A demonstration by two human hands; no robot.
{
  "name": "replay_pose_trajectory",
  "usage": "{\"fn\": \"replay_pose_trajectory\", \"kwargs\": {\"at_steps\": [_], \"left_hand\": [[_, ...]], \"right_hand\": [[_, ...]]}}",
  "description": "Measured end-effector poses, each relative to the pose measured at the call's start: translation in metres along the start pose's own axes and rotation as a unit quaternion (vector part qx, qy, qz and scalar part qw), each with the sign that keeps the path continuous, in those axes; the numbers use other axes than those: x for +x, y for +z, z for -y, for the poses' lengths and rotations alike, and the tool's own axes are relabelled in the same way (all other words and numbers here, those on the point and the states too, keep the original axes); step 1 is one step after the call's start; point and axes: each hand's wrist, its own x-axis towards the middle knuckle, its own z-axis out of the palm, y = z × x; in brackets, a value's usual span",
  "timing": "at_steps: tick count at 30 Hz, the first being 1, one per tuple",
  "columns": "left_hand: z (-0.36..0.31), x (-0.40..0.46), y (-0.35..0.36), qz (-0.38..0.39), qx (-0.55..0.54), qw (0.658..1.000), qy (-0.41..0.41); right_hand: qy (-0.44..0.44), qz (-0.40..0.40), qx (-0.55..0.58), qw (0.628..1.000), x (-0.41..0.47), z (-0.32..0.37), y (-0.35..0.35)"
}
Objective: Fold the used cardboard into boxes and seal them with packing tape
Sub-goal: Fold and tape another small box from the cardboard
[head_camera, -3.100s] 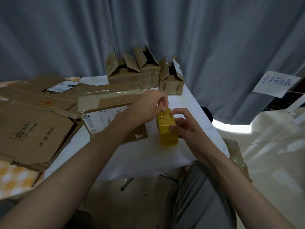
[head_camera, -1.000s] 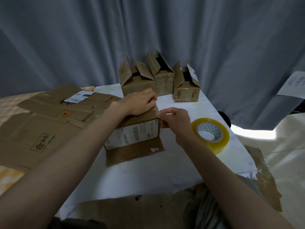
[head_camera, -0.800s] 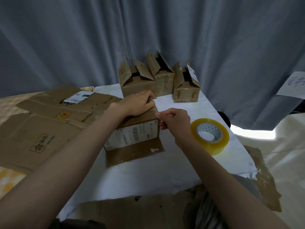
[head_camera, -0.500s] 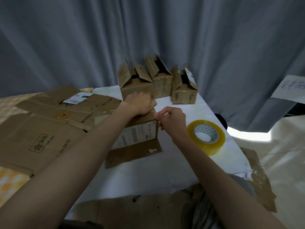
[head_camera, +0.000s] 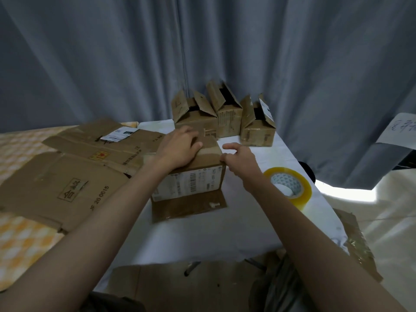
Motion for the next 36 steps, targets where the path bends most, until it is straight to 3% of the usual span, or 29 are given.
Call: {"fn": "replay_pose_trajectory", "kwargs": {"at_steps": [8,10,13,16,23,29,31,36], "left_hand": [[0.01,-0.039,0.005,0.007,-0.092,0.996,0.005],[0.017,-0.043,0.002,-0.017,-0.102,0.994,-0.019],[0.034,-0.053,0.001,-0.038,-0.07,0.988,-0.13],[0.043,-0.068,0.005,-0.027,-0.149,0.967,-0.207],[0.055,-0.075,0.01,-0.047,-0.321,0.919,-0.223],[0.048,-0.078,0.001,-0.098,-0.39,0.86,-0.314],[0.042,-0.078,-0.005,-0.1,-0.393,0.856,-0.32],[0.032,-0.077,-0.032,-0.095,-0.336,0.889,-0.296]], "right_hand": [[-0.113,0.032,-0.203,0.972,0.032,0.028,0.036],[-0.114,0.02,-0.19,0.975,0.03,0.021,0.04],[-0.123,0.02,-0.163,0.979,0.031,0.016,0.04],[-0.113,0.03,-0.133,0.984,0.03,0.016,0.04],[-0.059,0.044,-0.066,0.995,0.033,0.015,0.043],[-0.016,0.063,-0.093,0.994,0.028,0.025,0.036],[-0.025,0.058,-0.085,0.994,0.021,0.03,0.031],[-0.056,0.002,-0.046,0.997,0.001,0.039,0.012]]}}
